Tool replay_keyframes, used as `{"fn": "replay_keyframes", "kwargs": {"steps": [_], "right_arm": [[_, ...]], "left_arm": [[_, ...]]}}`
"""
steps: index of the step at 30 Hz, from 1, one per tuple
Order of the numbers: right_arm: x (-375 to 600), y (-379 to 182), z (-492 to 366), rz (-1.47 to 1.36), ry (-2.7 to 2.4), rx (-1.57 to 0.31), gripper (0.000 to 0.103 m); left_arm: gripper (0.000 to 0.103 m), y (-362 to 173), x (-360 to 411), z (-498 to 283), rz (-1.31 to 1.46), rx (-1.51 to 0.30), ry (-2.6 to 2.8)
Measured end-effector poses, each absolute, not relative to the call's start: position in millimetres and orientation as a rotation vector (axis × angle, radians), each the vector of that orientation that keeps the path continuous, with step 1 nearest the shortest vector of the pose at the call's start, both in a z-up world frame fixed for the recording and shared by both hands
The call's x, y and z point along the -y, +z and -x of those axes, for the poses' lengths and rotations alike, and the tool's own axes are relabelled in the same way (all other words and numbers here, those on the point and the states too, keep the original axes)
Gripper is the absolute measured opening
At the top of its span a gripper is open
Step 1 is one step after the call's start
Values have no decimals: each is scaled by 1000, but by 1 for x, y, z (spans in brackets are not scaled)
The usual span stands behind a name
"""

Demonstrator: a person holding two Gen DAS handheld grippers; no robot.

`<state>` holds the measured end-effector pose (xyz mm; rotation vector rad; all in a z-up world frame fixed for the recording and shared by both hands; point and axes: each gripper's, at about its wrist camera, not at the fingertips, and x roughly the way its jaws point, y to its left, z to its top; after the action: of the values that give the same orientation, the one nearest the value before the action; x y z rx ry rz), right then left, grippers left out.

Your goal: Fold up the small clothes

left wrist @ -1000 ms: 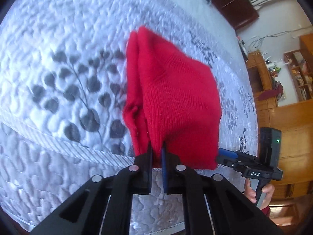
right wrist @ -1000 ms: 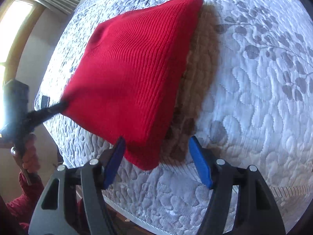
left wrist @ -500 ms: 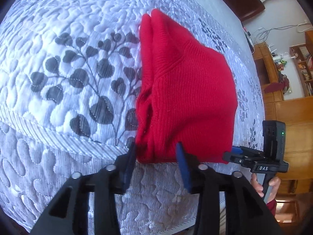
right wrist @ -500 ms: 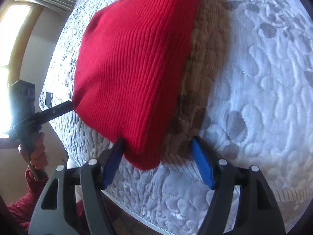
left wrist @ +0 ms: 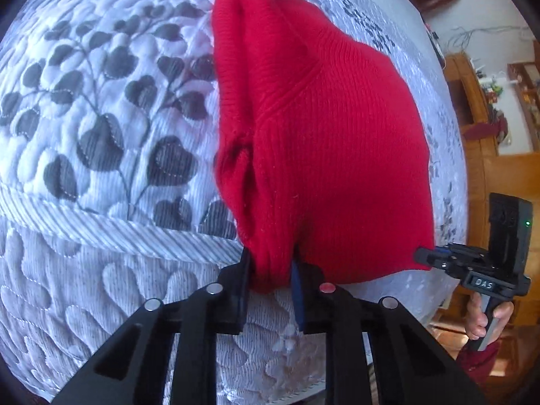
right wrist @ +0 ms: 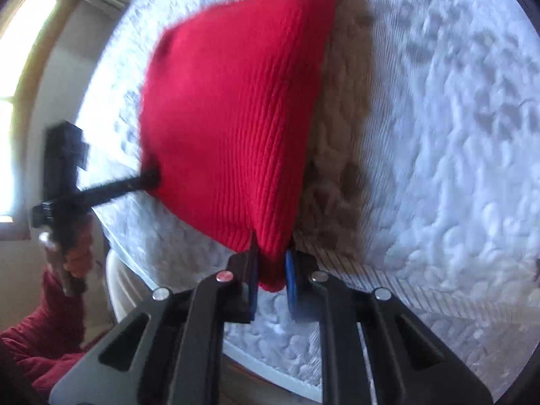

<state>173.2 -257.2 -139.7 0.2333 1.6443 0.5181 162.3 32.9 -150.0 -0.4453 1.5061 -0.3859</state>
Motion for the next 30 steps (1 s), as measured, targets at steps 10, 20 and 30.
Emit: {"fn": "replay_keyframes", "kwargs": {"steps": [10,20,30], "right_arm": [[277,-103,-214,-250,509,-1504,59],[290,-122,-319,-333,401,-1490,67],[279,-175,-363,-498,455,-1558,52]], "left_arm": [[46,-96,-72,-189,454,-1409,-401],[55,-114,-52,-279,377,-1420,-324],[53,-142,-23,-301,425,-1418,-363]]}}
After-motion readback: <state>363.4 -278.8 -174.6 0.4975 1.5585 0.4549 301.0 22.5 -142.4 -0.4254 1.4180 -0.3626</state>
